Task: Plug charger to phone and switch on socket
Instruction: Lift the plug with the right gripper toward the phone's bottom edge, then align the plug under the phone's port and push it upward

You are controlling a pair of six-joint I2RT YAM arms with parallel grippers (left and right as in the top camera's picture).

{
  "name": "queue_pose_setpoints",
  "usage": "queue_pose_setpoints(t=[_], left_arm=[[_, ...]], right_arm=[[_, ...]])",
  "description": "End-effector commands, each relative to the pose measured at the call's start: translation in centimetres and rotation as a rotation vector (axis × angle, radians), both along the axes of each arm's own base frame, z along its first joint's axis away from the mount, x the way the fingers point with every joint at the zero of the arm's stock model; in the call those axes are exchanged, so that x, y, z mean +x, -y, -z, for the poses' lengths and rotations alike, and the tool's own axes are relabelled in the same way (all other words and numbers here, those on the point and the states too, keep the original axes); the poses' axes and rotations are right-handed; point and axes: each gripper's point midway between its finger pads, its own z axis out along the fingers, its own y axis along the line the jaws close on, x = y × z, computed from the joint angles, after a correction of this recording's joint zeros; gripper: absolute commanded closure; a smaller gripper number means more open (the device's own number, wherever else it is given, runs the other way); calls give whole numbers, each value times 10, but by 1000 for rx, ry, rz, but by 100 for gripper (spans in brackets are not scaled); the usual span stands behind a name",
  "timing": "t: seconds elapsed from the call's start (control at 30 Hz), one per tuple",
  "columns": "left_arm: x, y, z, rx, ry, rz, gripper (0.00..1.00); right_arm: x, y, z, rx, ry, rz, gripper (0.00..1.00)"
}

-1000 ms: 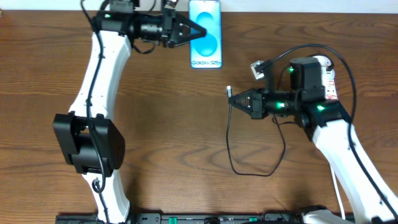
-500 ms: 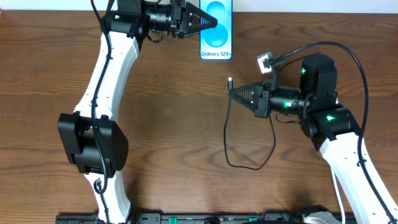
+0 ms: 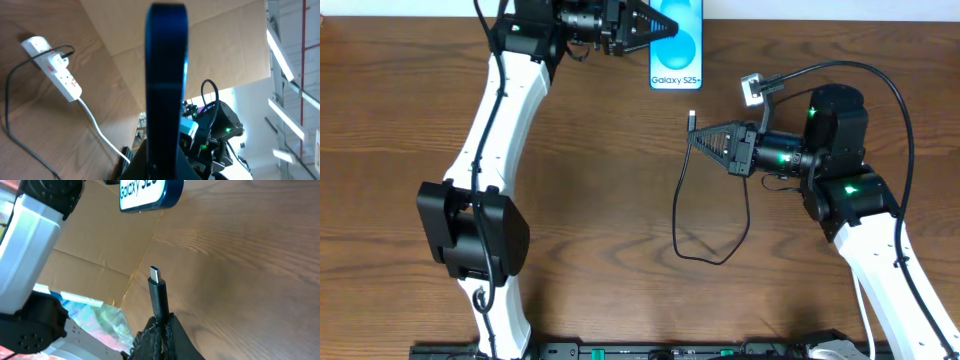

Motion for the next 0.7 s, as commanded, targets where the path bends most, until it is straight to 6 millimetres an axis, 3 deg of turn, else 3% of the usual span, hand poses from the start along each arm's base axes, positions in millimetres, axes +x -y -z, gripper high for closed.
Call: queue_pose_setpoints(t=[0.0,0.67], left_arm=[[-17,6,-24,-22,76,38,93],[-17,6,-23,-29,144,39,93]], right_arm=[[-2,-5,-10,20,-8,-2,99],[11,-2,-14,28,-18,79,99]])
